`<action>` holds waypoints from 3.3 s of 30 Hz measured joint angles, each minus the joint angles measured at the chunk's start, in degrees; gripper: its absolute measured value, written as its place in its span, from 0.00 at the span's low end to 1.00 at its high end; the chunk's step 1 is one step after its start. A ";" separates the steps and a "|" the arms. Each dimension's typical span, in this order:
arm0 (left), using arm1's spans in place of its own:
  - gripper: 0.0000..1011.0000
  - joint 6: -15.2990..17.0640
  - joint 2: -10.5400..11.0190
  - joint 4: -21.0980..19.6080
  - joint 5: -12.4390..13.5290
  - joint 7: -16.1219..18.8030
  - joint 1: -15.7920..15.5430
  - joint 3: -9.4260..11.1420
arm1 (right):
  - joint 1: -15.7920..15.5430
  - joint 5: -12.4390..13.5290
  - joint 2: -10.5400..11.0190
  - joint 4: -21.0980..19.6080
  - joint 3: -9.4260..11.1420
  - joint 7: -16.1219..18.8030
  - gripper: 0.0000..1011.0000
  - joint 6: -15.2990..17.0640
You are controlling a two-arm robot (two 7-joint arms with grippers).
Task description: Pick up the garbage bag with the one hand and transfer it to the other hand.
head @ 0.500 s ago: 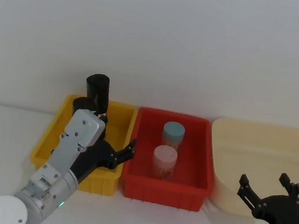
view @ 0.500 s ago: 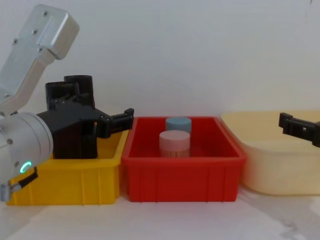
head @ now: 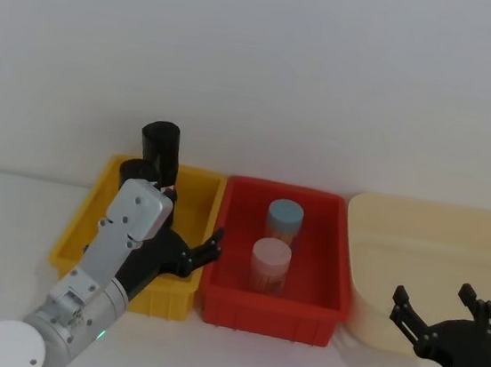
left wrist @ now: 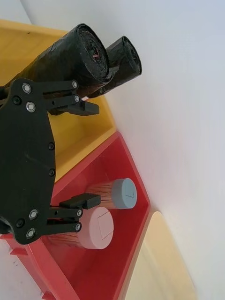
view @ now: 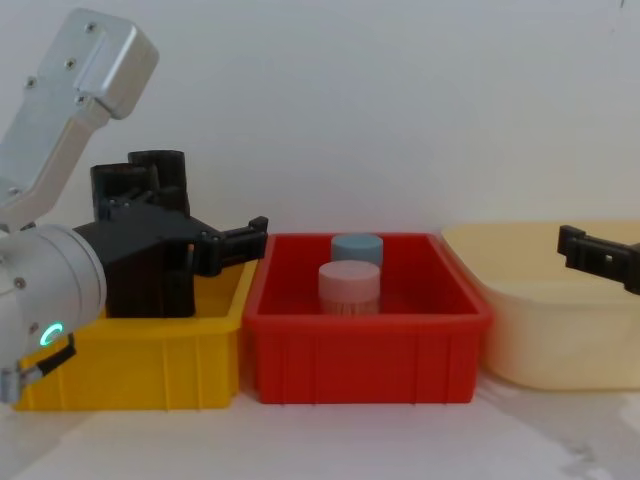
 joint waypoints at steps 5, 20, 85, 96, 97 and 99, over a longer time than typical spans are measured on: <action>0.99 0.00 0.00 0.00 0.00 0.00 0.00 0.00 | 0.00 0.00 0.00 0.00 0.00 0.00 0.99 0.00; 0.99 0.00 0.00 0.00 0.00 0.00 0.00 0.00 | 0.00 0.00 0.00 0.00 0.00 0.00 0.99 0.00; 0.99 0.00 0.00 0.00 0.01 0.00 0.00 0.00 | 10.47 -1.39 5.49 1.44 -8.78 17.62 0.99 7.56; 0.99 0.00 0.00 0.00 0.00 0.00 0.00 0.00 | 16.64 -3.43 3.33 6.38 -11.69 18.90 0.99 10.53; 0.99 0.00 0.00 0.00 0.00 0.00 0.00 0.00 | 17.49 -3.65 2.96 7.10 -12.08 19.09 0.99 10.80; 0.99 0.00 0.00 0.00 0.00 0.00 0.00 0.00 | 18.19 -3.84 2.63 7.70 -12.49 19.26 0.99 11.05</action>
